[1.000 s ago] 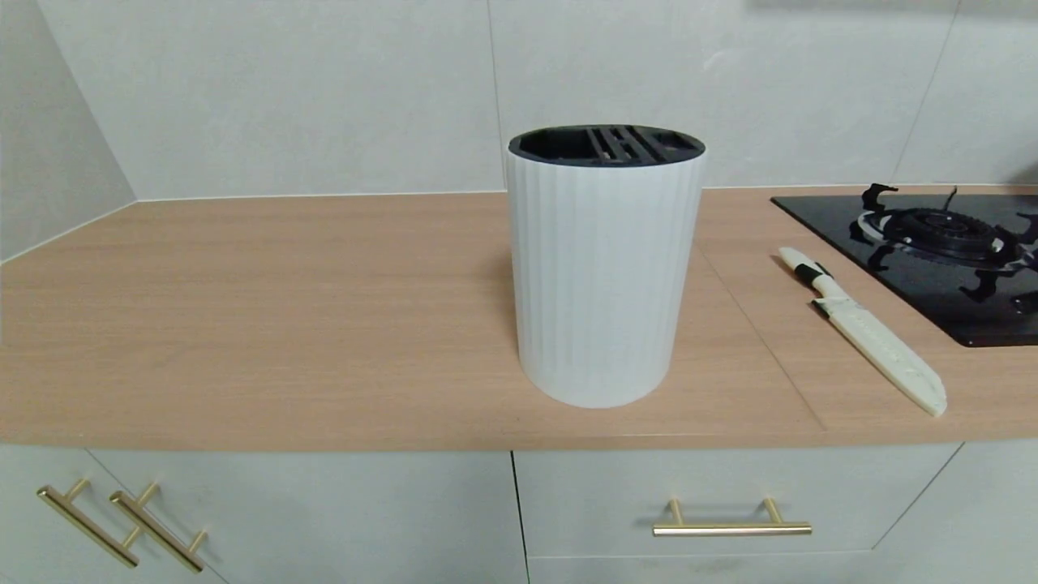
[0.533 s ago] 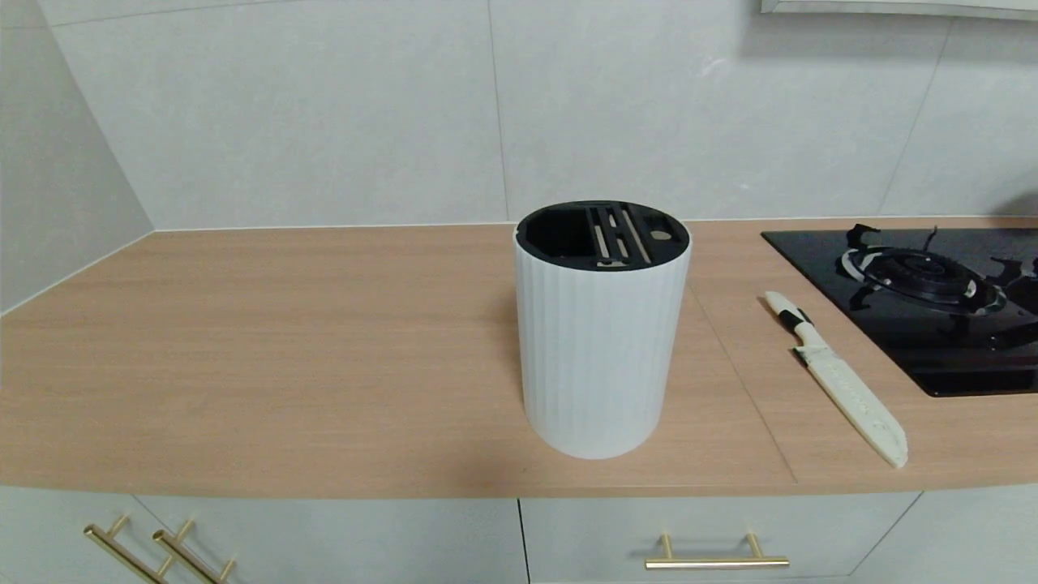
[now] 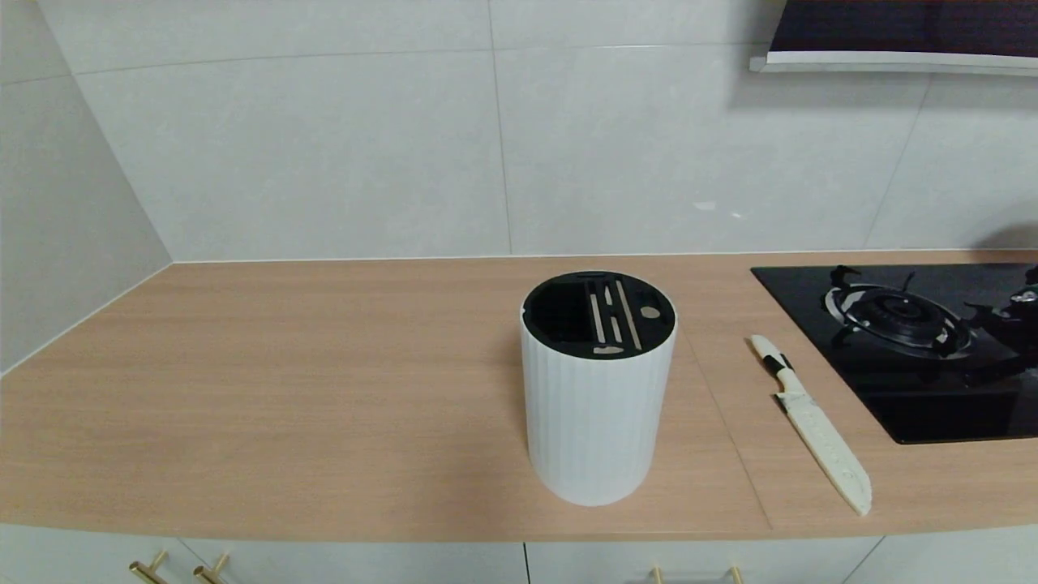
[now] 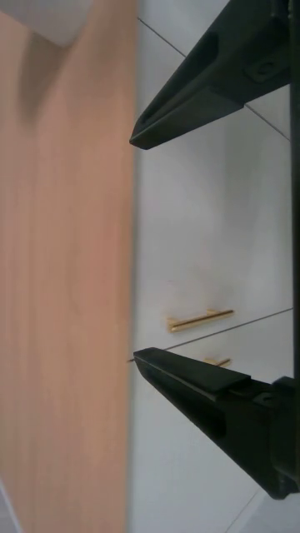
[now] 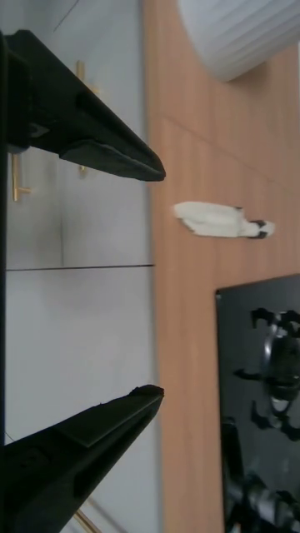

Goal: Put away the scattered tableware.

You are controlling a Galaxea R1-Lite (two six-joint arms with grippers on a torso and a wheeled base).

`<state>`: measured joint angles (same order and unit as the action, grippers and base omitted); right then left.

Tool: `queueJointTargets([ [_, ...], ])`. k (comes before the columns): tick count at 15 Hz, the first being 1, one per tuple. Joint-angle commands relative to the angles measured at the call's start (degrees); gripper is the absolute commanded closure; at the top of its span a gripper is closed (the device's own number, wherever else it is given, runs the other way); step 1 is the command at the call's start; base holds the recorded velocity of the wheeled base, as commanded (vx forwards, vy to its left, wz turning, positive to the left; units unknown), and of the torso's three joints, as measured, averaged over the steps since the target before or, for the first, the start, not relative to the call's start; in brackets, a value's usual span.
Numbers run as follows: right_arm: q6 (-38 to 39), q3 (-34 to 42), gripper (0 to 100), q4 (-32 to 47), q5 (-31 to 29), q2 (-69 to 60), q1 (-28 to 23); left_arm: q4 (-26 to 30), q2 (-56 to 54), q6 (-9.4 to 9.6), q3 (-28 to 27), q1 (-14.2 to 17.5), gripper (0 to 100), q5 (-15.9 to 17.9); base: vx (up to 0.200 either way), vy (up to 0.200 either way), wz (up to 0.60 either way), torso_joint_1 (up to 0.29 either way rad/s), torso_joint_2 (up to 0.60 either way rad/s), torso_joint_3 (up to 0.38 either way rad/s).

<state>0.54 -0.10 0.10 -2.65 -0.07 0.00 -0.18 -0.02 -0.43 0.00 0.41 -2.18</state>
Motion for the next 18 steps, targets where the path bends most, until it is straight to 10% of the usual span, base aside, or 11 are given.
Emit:
queueJointTargets([
  [1, -0.01, 0.01, 0, -0.01, 0.01, 0.07, 0.00, 0.01, 0.02, -0.01, 0.00, 0.02, 0, -0.02, 0.000, 0.000, 0.00, 0.246, -0.55, -0.300],
  [18, -0.01, 0.01, 0, -0.01, 0.10, 0.07, 0.00, 0.01, 0.02, -0.01, 0.00, 0.02, 0, -0.02, 0.000, 0.000, 0.00, 0.194, -0.41, -0.219],
])
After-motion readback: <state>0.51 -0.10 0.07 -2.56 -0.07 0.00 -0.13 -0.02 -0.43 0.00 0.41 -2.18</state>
